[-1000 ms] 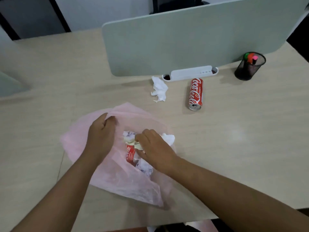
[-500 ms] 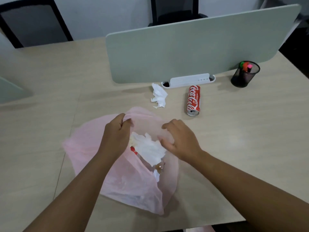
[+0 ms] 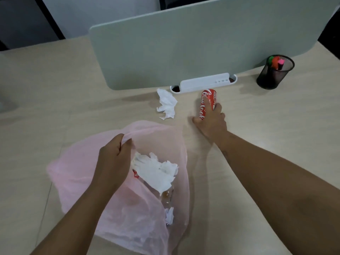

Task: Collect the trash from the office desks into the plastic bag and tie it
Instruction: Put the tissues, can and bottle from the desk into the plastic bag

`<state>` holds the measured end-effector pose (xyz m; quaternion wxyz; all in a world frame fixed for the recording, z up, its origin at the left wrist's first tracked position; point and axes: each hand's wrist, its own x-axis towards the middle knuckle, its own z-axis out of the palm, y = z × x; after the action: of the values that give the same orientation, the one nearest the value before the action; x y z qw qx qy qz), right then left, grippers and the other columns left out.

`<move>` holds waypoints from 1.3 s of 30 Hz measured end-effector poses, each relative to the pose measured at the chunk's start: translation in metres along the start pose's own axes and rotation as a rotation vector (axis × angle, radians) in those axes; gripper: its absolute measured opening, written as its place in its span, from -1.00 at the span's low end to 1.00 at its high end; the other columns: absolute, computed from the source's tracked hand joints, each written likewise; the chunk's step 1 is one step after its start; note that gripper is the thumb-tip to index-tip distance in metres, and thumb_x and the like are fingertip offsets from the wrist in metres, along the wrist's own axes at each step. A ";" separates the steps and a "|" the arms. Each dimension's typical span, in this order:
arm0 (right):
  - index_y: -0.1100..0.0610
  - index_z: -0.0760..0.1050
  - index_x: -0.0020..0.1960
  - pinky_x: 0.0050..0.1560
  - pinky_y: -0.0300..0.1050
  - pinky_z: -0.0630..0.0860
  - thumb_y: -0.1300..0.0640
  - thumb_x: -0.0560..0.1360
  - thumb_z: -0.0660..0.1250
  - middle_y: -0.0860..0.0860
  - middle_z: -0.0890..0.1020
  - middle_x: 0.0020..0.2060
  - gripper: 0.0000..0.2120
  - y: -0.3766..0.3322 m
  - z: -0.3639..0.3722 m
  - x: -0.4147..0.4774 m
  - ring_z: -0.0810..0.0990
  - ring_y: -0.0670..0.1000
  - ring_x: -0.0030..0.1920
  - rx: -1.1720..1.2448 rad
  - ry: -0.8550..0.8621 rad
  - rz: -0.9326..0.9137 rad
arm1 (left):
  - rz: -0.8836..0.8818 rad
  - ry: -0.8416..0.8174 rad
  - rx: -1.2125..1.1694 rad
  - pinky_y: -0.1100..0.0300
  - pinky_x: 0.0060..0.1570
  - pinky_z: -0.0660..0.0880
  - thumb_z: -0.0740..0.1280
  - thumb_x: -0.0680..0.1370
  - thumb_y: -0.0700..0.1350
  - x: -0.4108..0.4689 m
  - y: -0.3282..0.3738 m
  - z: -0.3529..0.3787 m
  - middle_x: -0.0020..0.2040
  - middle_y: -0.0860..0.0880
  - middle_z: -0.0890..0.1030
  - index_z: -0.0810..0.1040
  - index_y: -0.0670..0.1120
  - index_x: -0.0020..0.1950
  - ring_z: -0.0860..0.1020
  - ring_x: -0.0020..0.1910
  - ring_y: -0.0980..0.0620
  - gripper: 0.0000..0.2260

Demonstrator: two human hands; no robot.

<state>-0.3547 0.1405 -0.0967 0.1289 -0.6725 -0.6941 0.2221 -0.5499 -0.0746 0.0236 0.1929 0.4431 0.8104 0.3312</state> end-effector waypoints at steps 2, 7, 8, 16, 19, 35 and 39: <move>-0.13 0.01 0.56 0.13 0.10 0.42 -0.07 0.49 0.31 0.20 0.29 0.32 -0.25 0.002 0.004 0.000 0.38 0.31 0.20 0.050 0.016 0.001 | -0.007 0.002 0.005 0.12 -0.36 0.28 0.12 0.65 -0.15 0.001 -0.001 -0.001 -0.35 -0.16 0.48 0.50 -0.16 -0.18 0.37 -0.39 -0.02 -0.73; -0.06 0.16 0.54 0.20 0.08 0.47 0.04 0.49 0.35 0.21 0.34 0.33 -0.32 0.019 -0.006 -0.061 0.43 0.25 0.22 0.231 0.070 -0.284 | -0.025 0.002 -0.029 0.11 -0.37 0.26 0.13 0.65 -0.13 0.004 0.002 -0.011 -0.36 -0.11 0.45 0.49 -0.20 -0.16 0.35 -0.38 -0.01 -0.74; -0.09 0.17 0.53 0.21 0.07 0.50 0.02 0.49 0.37 0.17 0.33 0.35 -0.32 0.021 -0.011 -0.082 0.45 0.20 0.24 0.273 0.051 -0.346 | -0.025 0.001 -0.039 0.11 -0.36 0.25 0.14 0.65 -0.13 0.004 0.004 -0.015 -0.36 -0.07 0.44 0.48 -0.22 -0.15 0.34 -0.38 -0.01 -0.74; -0.10 0.23 0.48 0.18 -0.08 0.47 -0.17 0.56 0.23 0.12 0.33 0.42 -0.48 0.030 -0.032 -0.194 0.41 0.12 0.30 0.177 -0.039 -0.956 | -0.071 0.029 -0.080 0.09 -0.33 0.23 0.15 0.61 -0.08 0.009 0.006 -0.035 -0.31 -0.10 0.40 0.35 -0.26 -0.18 0.31 -0.33 -0.02 -0.73; -0.06 0.29 0.47 0.18 -0.06 0.49 -0.23 0.57 0.18 0.15 0.42 0.39 -0.48 0.005 -0.023 -0.196 0.46 0.14 0.25 0.085 -0.102 -1.049 | -0.100 0.054 -0.044 0.07 -0.34 0.23 0.18 0.59 -0.06 0.012 0.010 -0.039 -0.32 -0.07 0.39 0.32 -0.23 -0.21 0.30 -0.33 -0.03 -0.72; 0.05 0.47 0.38 0.27 0.12 0.48 -0.09 0.55 0.12 0.21 0.45 0.36 -0.53 -0.044 0.026 -0.141 0.48 0.25 0.30 -0.058 -0.344 -0.927 | -0.157 0.000 -0.066 0.12 -0.34 0.25 0.20 0.59 -0.03 0.007 0.010 -0.034 -0.32 -0.03 0.41 0.39 -0.23 -0.15 0.32 -0.36 0.00 -0.73; 0.09 0.62 0.05 -0.17 -0.06 0.59 -0.01 0.54 0.22 0.04 0.63 -0.02 -0.74 -0.046 -0.007 -0.135 0.59 0.07 -0.03 0.121 -0.074 -1.046 | -0.164 0.006 -0.065 0.13 -0.35 0.25 0.19 0.59 -0.03 0.012 0.012 -0.029 -0.33 -0.03 0.41 0.38 -0.23 -0.15 0.32 -0.36 0.00 -0.73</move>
<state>-0.3831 0.0081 -0.0519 0.2365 -0.2192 -0.9270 0.1915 -0.5669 -0.0709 0.0526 0.2314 0.3677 0.8333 0.3418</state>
